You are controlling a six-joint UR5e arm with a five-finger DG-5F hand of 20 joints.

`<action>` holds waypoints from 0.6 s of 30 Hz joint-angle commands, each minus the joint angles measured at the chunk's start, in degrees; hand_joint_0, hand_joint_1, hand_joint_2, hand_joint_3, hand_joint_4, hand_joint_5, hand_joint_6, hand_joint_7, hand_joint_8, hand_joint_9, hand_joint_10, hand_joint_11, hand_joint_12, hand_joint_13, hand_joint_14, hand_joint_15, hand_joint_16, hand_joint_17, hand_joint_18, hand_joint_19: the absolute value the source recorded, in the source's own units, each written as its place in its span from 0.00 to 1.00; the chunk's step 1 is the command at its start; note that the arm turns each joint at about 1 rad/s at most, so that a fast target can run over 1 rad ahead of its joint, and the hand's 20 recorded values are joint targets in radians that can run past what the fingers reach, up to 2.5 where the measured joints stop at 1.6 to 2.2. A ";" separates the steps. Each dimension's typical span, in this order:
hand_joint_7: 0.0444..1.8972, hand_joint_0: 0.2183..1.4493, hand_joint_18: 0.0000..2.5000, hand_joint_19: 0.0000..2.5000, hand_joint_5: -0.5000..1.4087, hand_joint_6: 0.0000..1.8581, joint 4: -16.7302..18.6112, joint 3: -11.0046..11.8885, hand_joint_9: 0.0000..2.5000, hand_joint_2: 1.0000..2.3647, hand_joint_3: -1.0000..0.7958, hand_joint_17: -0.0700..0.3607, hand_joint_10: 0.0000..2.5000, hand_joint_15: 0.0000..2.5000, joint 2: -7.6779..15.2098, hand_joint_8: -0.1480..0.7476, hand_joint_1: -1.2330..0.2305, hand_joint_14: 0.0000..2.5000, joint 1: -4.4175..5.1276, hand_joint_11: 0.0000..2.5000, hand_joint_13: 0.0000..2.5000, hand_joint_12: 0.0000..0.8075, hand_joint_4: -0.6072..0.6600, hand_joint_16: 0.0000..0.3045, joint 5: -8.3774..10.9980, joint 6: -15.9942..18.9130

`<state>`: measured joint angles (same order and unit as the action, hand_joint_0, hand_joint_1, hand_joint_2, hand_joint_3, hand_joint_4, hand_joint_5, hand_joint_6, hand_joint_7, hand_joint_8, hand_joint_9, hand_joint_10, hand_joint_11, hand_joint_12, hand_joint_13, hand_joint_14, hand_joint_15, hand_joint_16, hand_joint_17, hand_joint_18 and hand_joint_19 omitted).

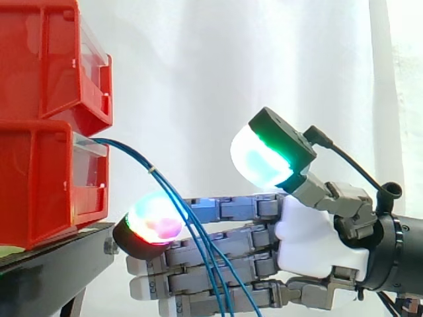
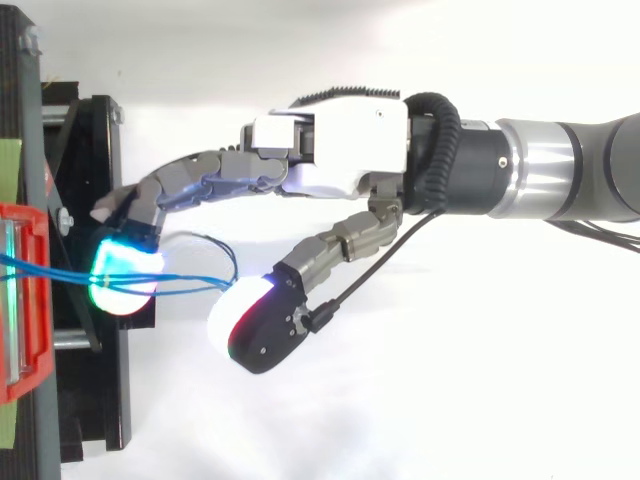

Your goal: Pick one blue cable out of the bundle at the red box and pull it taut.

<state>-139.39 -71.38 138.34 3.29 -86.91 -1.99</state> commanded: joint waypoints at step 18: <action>0.45 0.24 0.01 0.03 0.19 0.27 -2.90 8.01 0.14 0.00 0.28 0.47 0.00 0.04 6.24 0.49 0.36 0.00 -0.39 0.00 0.09 0.43 0.78 0.19 -2.65 3.13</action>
<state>-142.11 -63.69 144.52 3.14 -88.93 1.14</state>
